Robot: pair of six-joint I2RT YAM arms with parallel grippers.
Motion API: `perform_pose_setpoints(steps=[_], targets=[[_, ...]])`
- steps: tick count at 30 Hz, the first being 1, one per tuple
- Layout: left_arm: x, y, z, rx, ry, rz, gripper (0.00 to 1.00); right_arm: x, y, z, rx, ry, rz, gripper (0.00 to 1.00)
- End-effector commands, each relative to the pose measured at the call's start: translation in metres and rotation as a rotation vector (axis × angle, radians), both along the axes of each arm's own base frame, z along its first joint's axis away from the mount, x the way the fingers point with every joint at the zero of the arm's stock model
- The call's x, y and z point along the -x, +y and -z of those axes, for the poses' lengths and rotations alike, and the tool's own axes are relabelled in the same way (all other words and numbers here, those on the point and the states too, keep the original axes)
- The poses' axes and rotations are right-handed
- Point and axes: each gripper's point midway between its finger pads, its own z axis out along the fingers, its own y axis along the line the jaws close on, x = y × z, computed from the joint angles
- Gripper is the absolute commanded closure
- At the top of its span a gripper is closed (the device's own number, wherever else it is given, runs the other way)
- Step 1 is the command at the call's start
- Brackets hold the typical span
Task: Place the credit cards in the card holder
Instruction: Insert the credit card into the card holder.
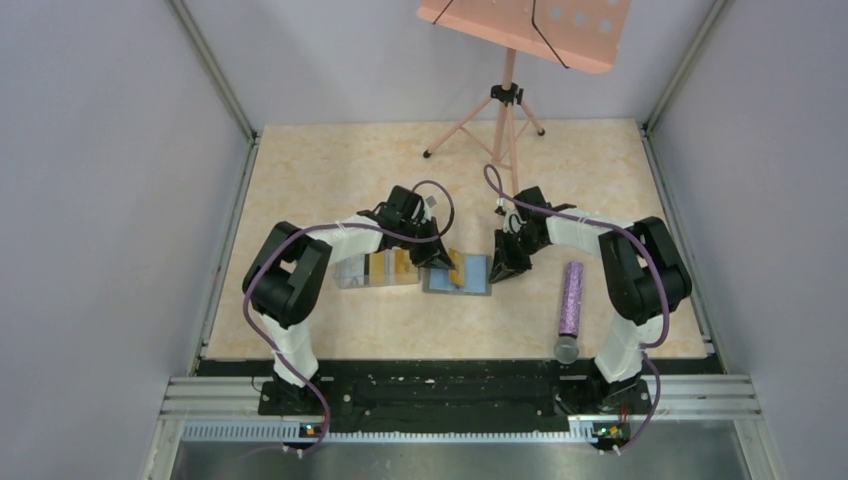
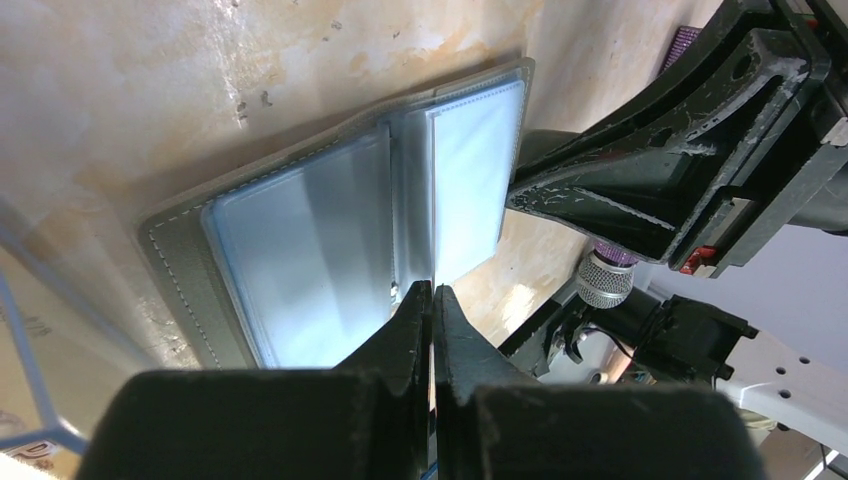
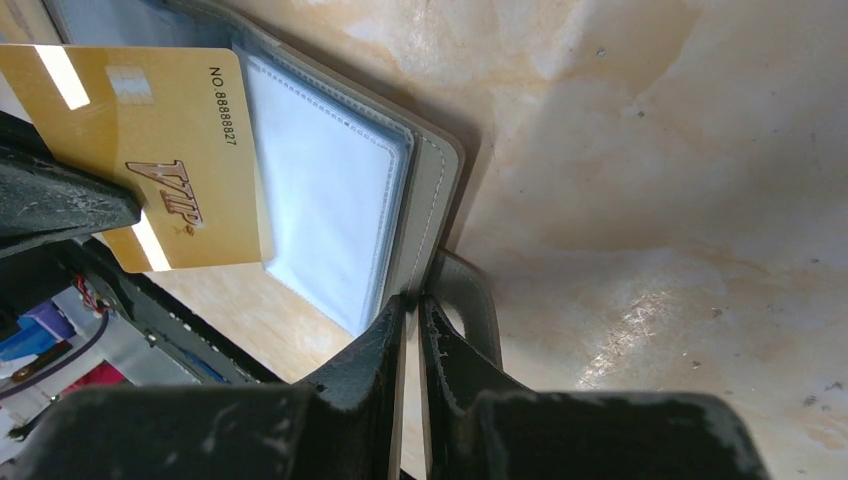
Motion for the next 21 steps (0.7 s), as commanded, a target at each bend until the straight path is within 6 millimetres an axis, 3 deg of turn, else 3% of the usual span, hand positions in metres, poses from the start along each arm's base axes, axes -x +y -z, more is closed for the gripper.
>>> perform_pose_setpoints(steps=[1, 5, 21], targets=[[-0.001, 0.004, 0.000, -0.035, -0.023, -0.013, 1.00, -0.004, 0.002, 0.000, -0.023, -0.001, 0.012, 0.92], [0.000, 0.012, 0.002, -0.081, -0.023, -0.031, 1.00, -0.003, 0.002, 0.001, -0.023, 0.001, 0.013, 0.92], [0.012, -0.005, 0.008, 0.007, 0.028, 0.005, 1.00, -0.003, 0.006, -0.001, -0.051, 0.000, 0.012, 0.92]])
